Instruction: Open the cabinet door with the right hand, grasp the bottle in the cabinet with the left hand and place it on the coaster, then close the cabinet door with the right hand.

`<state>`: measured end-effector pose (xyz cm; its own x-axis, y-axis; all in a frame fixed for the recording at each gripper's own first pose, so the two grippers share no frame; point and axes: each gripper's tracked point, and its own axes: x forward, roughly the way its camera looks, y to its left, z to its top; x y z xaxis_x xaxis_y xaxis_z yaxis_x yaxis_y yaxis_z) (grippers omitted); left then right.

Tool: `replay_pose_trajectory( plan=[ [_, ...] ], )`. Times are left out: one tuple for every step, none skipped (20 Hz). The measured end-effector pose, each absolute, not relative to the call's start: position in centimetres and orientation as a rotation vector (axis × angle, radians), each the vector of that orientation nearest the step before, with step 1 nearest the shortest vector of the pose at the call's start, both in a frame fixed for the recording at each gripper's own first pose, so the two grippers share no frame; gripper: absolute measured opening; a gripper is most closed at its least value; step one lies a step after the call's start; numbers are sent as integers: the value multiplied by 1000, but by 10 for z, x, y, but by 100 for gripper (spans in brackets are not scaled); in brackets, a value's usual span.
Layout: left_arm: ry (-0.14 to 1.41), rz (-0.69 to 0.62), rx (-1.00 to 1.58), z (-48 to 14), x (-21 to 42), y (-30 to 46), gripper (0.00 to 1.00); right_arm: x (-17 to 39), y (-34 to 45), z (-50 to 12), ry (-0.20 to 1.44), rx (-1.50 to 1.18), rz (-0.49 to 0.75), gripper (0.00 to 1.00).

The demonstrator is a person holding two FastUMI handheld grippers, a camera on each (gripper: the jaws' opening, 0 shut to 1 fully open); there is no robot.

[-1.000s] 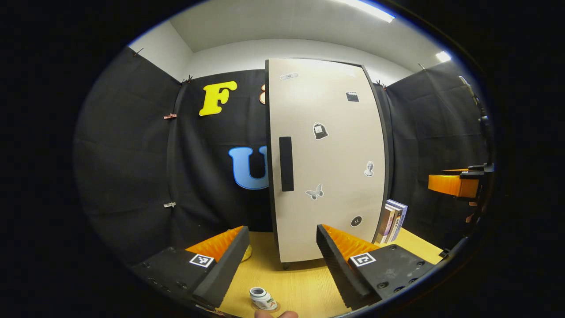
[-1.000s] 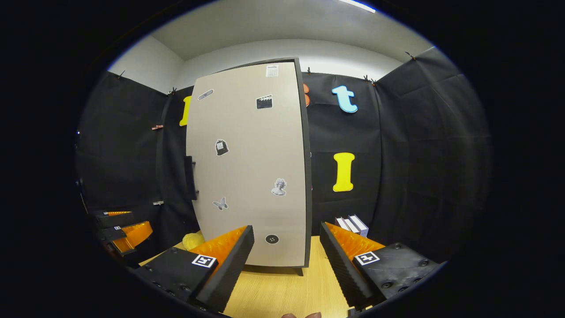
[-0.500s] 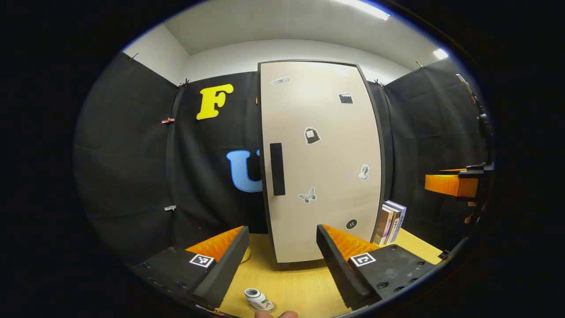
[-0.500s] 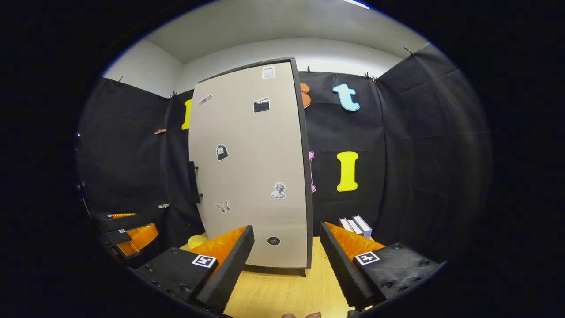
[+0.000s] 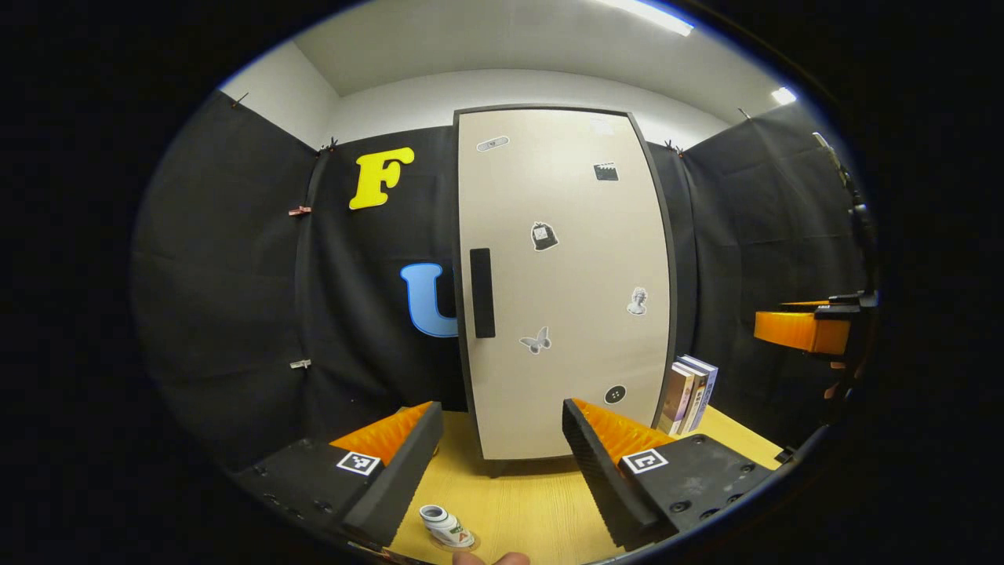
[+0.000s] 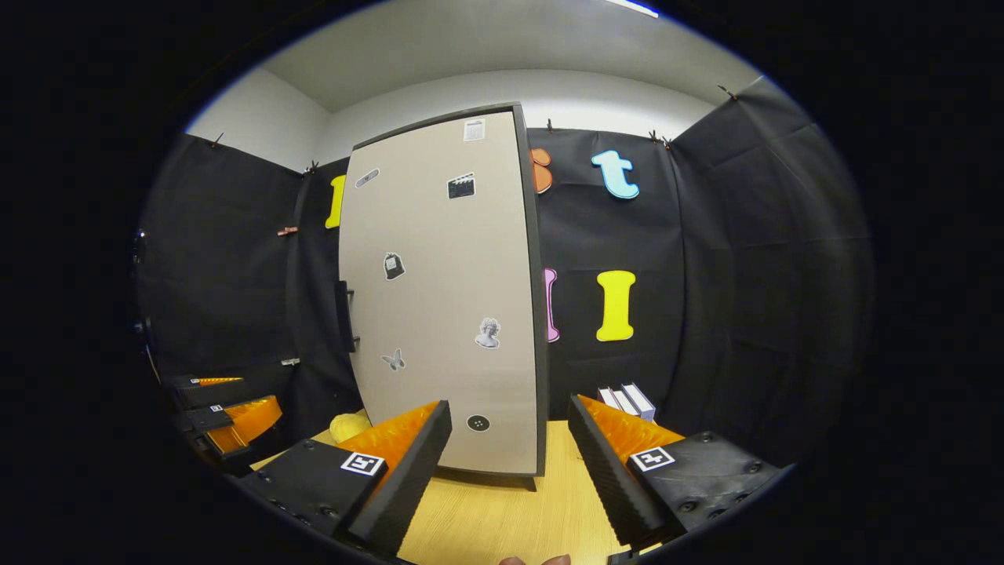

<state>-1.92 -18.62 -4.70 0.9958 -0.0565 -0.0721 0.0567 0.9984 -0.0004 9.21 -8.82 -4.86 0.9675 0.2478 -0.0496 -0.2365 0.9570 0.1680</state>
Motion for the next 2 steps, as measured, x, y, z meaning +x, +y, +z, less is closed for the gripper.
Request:
replay_pose_trajectory(
  plan=[
    [74, -54, 0, -49, -20, -188, 96, 93, -89, -48, 69, 160, 248, 98],
    [74, -52, 0, -49, -20, -190, 96, 92, -90, -48, 66, 160, 250, 98]
  ],
)
